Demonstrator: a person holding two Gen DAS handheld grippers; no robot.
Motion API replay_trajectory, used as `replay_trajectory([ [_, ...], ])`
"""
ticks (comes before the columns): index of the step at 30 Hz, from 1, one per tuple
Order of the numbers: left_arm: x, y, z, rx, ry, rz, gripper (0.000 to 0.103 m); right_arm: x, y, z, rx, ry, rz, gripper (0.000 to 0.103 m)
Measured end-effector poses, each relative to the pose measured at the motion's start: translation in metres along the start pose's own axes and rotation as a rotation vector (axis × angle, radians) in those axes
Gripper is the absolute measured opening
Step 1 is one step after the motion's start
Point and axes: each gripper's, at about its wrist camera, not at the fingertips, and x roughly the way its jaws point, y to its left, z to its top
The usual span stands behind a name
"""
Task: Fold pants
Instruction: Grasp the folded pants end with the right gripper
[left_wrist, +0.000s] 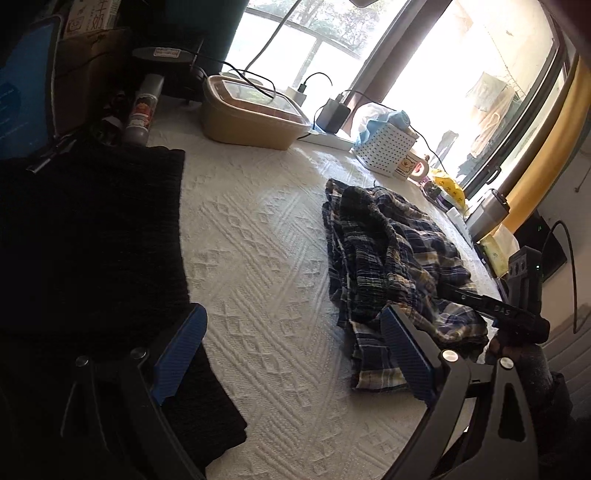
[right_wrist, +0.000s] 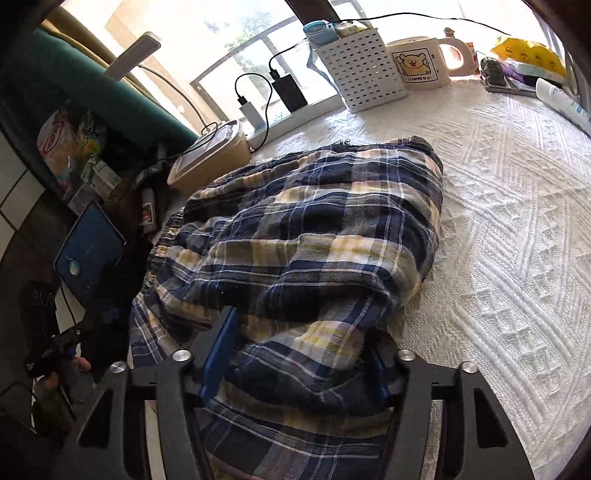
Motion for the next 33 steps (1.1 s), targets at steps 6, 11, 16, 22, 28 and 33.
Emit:
replay_trajectory([
  [6, 0.025, -0.014, 0.008, 0.014, 0.034, -0.059, 0.095, -0.004, -0.002, 0.004, -0.029, 0.041, -0.084, 0.013],
  [11, 0.036, -0.021, 0.017, 0.01, 0.036, -0.114, 0.095, -0.007, 0.0, 0.008, -0.054, 0.04, -0.146, 0.011],
  [16, 0.047, -0.031, 0.022, 0.03, 0.051, -0.146, 0.095, -0.012, 0.003, 0.012, -0.101, 0.022, -0.218, 0.01],
  [22, 0.064, -0.042, 0.027, 0.005, 0.084, -0.211, 0.094, -0.016, -0.01, 0.016, -0.113, 0.018, -0.24, 0.01],
  [28, 0.082, -0.064, 0.025, 0.006, 0.155, -0.224, 0.093, -0.017, -0.019, 0.016, -0.118, 0.026, -0.202, 0.01],
  [33, 0.09, -0.069, 0.024, -0.027, 0.174, -0.179, 0.091, -0.018, -0.02, 0.013, -0.135, 0.019, -0.177, 0.01],
])
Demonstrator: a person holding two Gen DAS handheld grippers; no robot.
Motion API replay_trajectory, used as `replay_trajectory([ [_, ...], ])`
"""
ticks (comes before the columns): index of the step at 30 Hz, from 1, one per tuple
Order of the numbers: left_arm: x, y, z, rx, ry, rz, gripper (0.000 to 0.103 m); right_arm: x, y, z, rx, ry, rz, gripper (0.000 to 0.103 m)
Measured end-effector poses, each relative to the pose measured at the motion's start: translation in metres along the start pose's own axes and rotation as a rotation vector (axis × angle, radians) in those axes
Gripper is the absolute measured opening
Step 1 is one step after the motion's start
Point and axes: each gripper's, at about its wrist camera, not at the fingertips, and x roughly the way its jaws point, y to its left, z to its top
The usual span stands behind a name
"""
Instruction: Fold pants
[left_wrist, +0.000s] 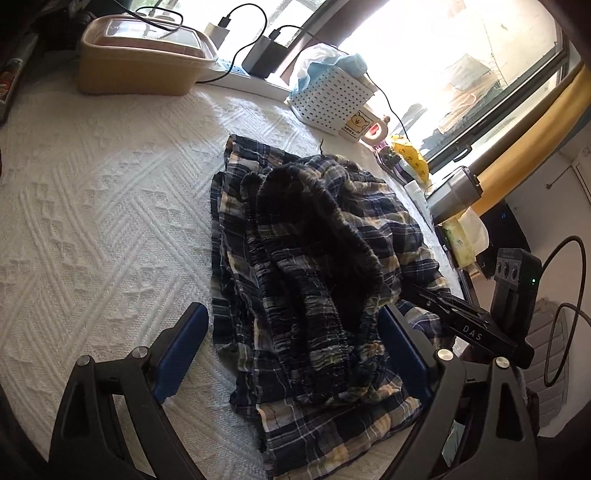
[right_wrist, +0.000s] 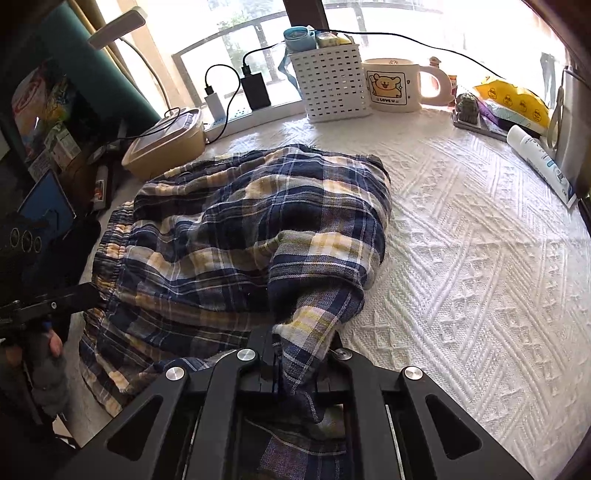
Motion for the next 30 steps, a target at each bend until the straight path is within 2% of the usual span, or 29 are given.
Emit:
replay_trajectory([
  [4, 0.004, -0.003, 0.001, -0.007, 0.007, 0.033, 0.084, -0.001, -0.003, -0.003, 0.004, -0.009, 0.029, 0.01],
  [7, 0.01, -0.01, 0.002, -0.002, 0.031, 0.033, 0.069, 0.0, -0.006, -0.004, 0.007, -0.015, 0.047, 0.01],
  [13, 0.018, -0.023, 0.002, 0.045, 0.034, 0.117, 0.062, -0.001, -0.009, -0.007, 0.011, -0.028, 0.077, 0.01],
  [15, 0.02, -0.024, 0.002, 0.057, 0.026, 0.142, 0.053, -0.001, -0.011, -0.007, 0.015, -0.03, 0.09, 0.01],
  [17, 0.022, -0.025, 0.001, 0.069, 0.022, 0.156, 0.039, 0.0, -0.012, -0.007, 0.014, -0.03, 0.1, 0.01],
  [18, 0.023, -0.025, 0.0, 0.072, 0.026, 0.152, 0.035, 0.001, -0.013, -0.006, 0.018, -0.029, 0.112, 0.011],
  [20, 0.024, -0.025, -0.001, 0.071, 0.026, 0.145, 0.03, 0.002, -0.016, -0.005, 0.03, -0.019, 0.131, 0.02],
  [25, 0.014, -0.03, -0.003, 0.082, -0.001, 0.103, 0.024, 0.004, -0.021, -0.003, 0.047, -0.012, 0.185, 0.03],
  [30, -0.001, -0.042, -0.003, 0.125, -0.045, 0.093, 0.022, 0.003, -0.008, -0.002, -0.014, -0.026, 0.143, 0.03],
])
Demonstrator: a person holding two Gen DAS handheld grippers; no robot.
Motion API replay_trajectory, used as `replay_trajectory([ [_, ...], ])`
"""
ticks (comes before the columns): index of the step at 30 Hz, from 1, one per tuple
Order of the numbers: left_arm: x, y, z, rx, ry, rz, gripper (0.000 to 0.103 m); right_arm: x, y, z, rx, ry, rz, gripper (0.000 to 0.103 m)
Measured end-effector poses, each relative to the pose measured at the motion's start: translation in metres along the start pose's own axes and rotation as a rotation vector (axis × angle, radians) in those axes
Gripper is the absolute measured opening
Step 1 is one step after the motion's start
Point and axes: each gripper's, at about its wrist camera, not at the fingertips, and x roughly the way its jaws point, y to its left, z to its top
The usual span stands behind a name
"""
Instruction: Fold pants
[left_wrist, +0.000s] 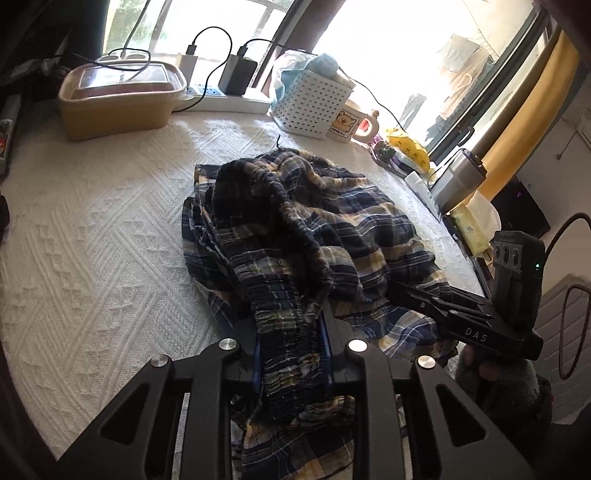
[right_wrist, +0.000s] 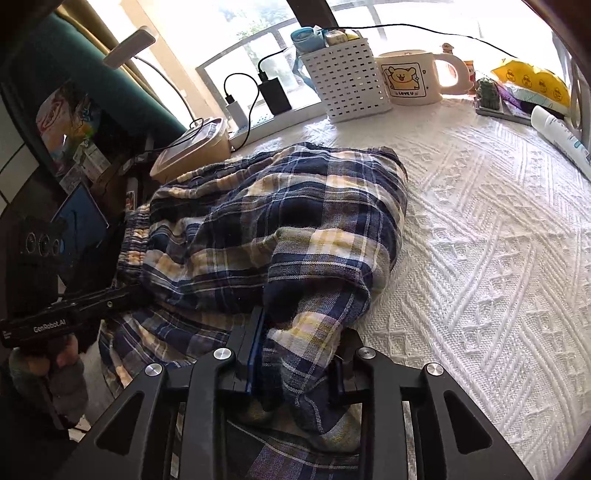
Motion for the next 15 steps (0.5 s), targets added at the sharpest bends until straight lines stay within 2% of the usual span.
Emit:
replay_trajectory([
  [5, -0.02, -0.006, 0.004, 0.002, -0.042, -0.042, 0.02, -0.014, 0.018, 0.003, -0.061, -0.042, -0.012, 0.016],
  [15, -0.071, -0.012, 0.012, 0.027, -0.161, -0.06, 0.02, -0.053, 0.052, 0.017, -0.146, -0.152, 0.002, 0.013],
])
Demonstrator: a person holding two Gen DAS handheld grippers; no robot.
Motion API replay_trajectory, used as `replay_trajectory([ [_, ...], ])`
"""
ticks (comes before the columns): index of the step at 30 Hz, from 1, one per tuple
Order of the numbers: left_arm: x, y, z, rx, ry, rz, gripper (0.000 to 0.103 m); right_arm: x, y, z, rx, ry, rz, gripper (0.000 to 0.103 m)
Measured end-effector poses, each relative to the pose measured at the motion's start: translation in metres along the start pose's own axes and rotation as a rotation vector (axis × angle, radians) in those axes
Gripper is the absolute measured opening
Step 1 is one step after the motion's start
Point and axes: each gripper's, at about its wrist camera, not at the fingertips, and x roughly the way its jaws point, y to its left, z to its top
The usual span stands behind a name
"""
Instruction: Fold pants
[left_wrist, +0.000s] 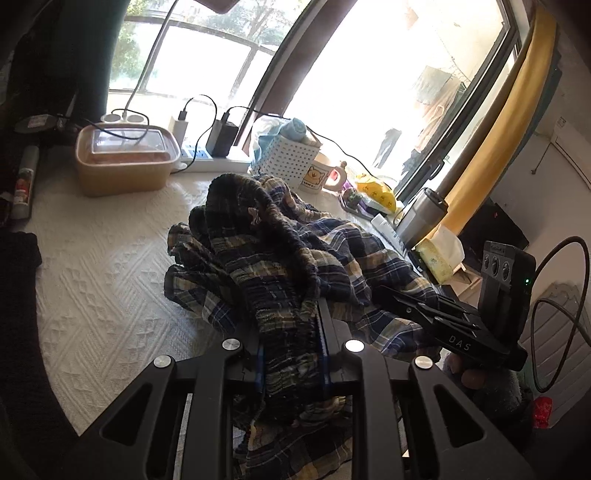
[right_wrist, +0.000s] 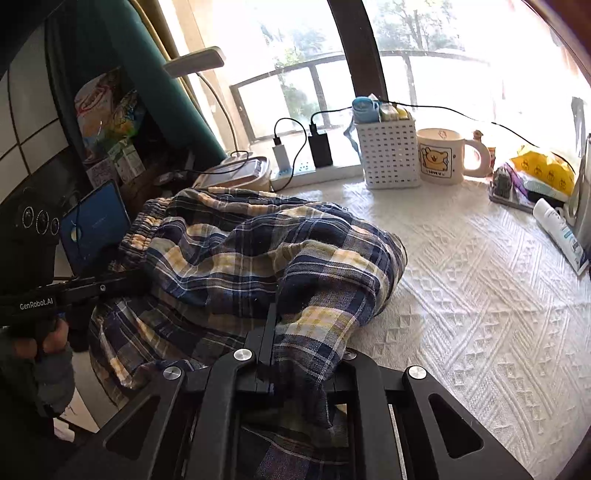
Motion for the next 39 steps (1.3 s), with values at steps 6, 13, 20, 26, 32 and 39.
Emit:
replay_trajectory([
  [6, -0.037, 0.004, 0.014, 0.02, -0.079, 0.02, 0.019, -0.013, 0.027, 0.02, -0.059, -0.052, 0.03, 0.013],
  [13, -0.082, 0.015, 0.034, 0.041, -0.17, 0.073, 0.019, -0.019, 0.067, 0.056, -0.142, -0.117, 0.084, 0.013],
  [20, -0.134, 0.038, 0.043, 0.062, -0.244, 0.166, 0.02, -0.009, 0.113, 0.082, -0.193, -0.155, 0.164, 0.013],
  [26, -0.175, 0.066, 0.041, 0.053, -0.287, 0.25, 0.02, 0.01, 0.158, 0.096, -0.23, -0.164, 0.24, 0.013],
  [32, -0.203, 0.104, 0.03, 0.011, -0.303, 0.329, 0.02, 0.048, 0.195, 0.103, -0.251, -0.144, 0.308, 0.013],
  [39, -0.221, 0.158, 0.0, -0.083, -0.269, 0.406, 0.02, 0.101, 0.242, 0.096, -0.271, -0.072, 0.376, 0.013],
])
